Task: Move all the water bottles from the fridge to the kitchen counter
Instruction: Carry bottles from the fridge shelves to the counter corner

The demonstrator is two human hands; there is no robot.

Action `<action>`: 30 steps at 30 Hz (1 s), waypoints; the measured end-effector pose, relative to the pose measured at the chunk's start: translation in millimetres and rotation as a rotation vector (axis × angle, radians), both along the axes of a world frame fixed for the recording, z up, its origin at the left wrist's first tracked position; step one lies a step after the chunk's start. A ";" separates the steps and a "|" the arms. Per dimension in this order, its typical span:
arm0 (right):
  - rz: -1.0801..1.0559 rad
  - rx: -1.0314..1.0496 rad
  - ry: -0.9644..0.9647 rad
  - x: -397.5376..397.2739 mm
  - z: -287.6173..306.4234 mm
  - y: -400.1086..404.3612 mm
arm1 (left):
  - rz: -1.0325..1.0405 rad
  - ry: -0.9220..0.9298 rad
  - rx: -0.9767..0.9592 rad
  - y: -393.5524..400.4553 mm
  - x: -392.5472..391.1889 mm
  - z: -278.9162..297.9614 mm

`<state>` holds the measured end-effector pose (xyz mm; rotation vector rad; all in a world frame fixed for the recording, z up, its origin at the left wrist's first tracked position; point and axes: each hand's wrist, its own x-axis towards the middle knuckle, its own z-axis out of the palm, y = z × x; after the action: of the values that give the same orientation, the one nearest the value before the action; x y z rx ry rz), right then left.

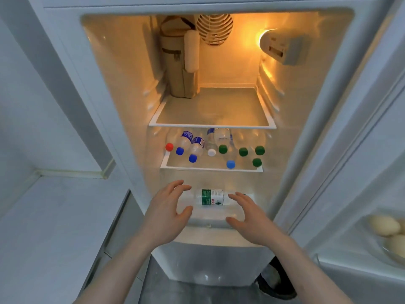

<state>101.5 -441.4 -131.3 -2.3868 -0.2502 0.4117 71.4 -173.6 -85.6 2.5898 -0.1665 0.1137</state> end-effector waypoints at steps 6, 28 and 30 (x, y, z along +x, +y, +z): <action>-0.045 -0.046 0.055 50.6 -25.1 -3.8 | -0.095 0.080 -0.038 -21.6 73.1 12.9; -0.303 -0.229 0.316 142.8 -122.5 -11.6 | 0.180 0.873 -0.869 -93.5 247.7 1.7; -0.312 -0.242 0.322 137.8 -131.9 -15.3 | 0.200 0.832 -0.873 -96.8 247.2 2.2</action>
<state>239.3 -456.7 -263.2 -2.4887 0.3314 0.6980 318.6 -270.4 -83.3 1.5974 0.3697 -0.6638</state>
